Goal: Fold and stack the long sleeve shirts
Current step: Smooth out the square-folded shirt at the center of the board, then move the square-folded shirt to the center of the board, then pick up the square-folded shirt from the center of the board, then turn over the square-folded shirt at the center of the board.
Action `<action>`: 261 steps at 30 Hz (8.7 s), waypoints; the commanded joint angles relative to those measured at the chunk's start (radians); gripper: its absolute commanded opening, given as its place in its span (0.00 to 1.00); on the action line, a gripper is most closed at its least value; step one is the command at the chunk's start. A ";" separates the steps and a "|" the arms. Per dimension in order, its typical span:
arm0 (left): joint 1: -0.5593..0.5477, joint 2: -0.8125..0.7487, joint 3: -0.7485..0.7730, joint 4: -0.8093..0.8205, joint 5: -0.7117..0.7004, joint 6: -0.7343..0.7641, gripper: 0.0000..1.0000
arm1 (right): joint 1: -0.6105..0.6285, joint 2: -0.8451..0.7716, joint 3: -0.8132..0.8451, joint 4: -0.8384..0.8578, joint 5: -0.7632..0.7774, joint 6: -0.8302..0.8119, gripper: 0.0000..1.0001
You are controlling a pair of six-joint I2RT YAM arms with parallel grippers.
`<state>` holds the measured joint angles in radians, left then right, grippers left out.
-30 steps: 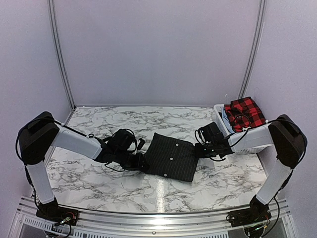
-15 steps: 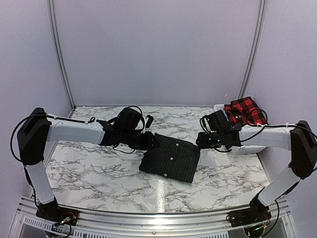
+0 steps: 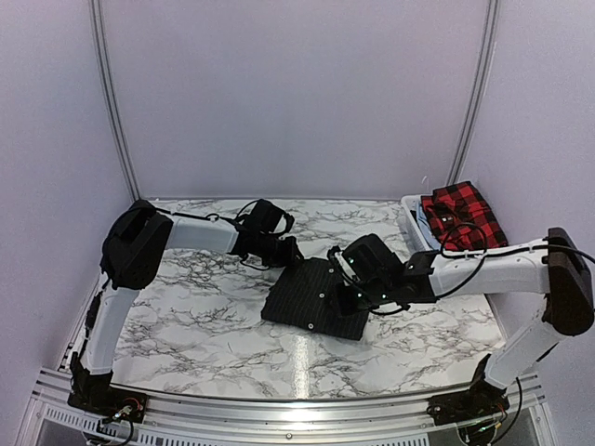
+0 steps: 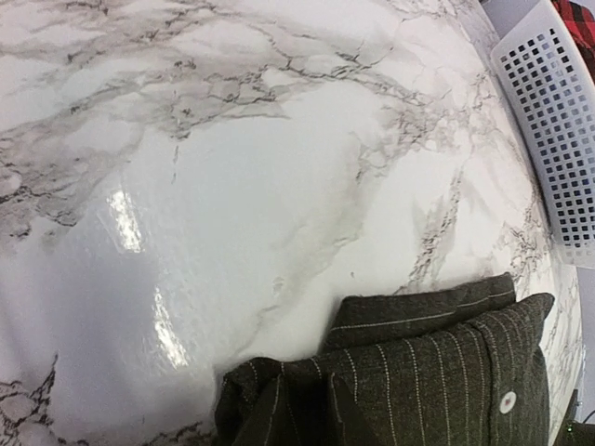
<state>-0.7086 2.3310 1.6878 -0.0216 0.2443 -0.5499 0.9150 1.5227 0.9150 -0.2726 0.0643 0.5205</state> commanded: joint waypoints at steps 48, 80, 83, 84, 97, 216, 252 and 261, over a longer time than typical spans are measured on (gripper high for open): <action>0.080 -0.380 -0.451 -0.113 0.288 0.094 0.64 | -0.416 0.008 -0.292 0.310 -0.263 0.068 0.28; 0.226 -0.619 -0.835 0.048 0.104 -0.077 0.64 | -0.286 0.466 0.120 0.298 -0.368 -0.071 0.00; 0.226 -0.586 -0.800 0.036 0.074 -0.065 0.63 | -0.285 0.465 0.117 0.299 -0.368 -0.071 0.00; 0.225 -0.563 -0.788 0.034 0.088 -0.065 0.61 | -0.285 0.465 0.118 0.298 -0.368 -0.072 0.00; 0.191 -0.525 -0.826 -0.001 0.134 -0.090 0.28 | -0.284 0.462 0.117 0.297 -0.357 -0.082 0.02; 0.597 -0.587 0.083 -0.979 0.256 0.637 0.01 | -0.111 0.346 0.461 0.055 -0.206 -0.164 0.17; -0.099 -0.177 0.377 -0.549 -0.095 0.007 0.77 | -0.188 -0.130 0.084 -0.054 0.010 -0.093 0.40; 0.112 -0.511 -0.224 -0.380 0.041 0.113 0.78 | -0.188 0.080 0.114 0.128 -0.151 -0.064 0.44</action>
<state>-0.6548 1.9087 1.6615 -0.4953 0.2092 -0.5022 0.7273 1.5402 0.9939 -0.2615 -0.0048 0.4263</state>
